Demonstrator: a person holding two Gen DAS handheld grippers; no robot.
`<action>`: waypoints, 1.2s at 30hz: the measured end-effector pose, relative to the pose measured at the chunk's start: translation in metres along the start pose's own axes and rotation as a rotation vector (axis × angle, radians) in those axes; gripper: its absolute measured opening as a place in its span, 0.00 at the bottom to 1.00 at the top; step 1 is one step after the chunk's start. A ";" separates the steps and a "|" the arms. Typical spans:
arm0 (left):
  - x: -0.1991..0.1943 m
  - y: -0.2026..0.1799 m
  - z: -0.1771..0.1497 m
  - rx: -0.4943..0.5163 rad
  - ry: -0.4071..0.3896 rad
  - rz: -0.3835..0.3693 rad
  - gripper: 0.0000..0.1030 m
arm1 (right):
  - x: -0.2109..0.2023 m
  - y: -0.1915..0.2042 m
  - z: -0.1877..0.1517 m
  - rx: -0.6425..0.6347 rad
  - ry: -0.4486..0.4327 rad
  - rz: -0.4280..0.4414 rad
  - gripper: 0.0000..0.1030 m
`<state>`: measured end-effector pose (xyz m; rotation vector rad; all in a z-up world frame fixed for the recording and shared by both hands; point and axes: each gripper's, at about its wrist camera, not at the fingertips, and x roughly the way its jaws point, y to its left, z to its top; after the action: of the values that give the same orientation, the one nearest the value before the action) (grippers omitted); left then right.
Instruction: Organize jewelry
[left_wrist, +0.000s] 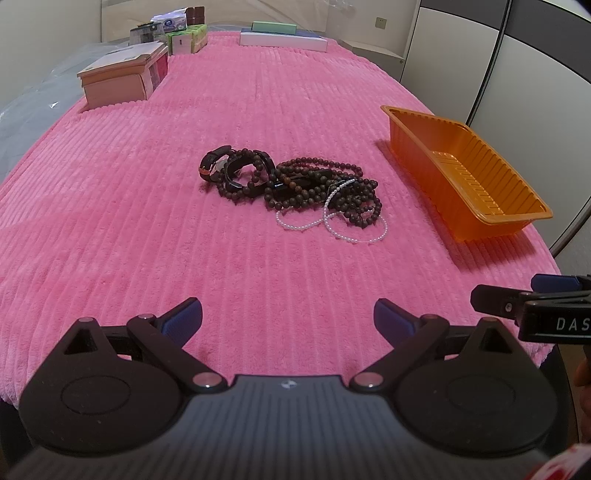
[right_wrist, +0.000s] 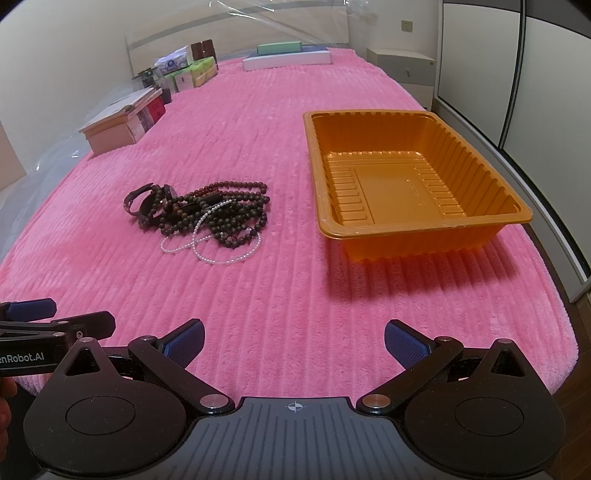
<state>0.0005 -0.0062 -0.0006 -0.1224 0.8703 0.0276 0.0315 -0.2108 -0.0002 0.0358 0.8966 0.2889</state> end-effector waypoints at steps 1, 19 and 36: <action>0.000 0.000 0.000 0.000 0.000 0.000 0.96 | 0.000 0.000 0.000 0.001 0.000 0.000 1.00; 0.002 -0.001 0.001 0.003 0.001 -0.003 0.96 | 0.000 0.000 0.000 0.000 0.001 -0.001 1.00; 0.005 -0.005 0.009 0.008 0.005 -0.009 0.96 | 0.000 -0.009 0.003 0.033 -0.025 0.002 1.00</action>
<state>0.0109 -0.0100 0.0012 -0.1187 0.8748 0.0154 0.0354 -0.2190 0.0004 0.0707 0.8767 0.2746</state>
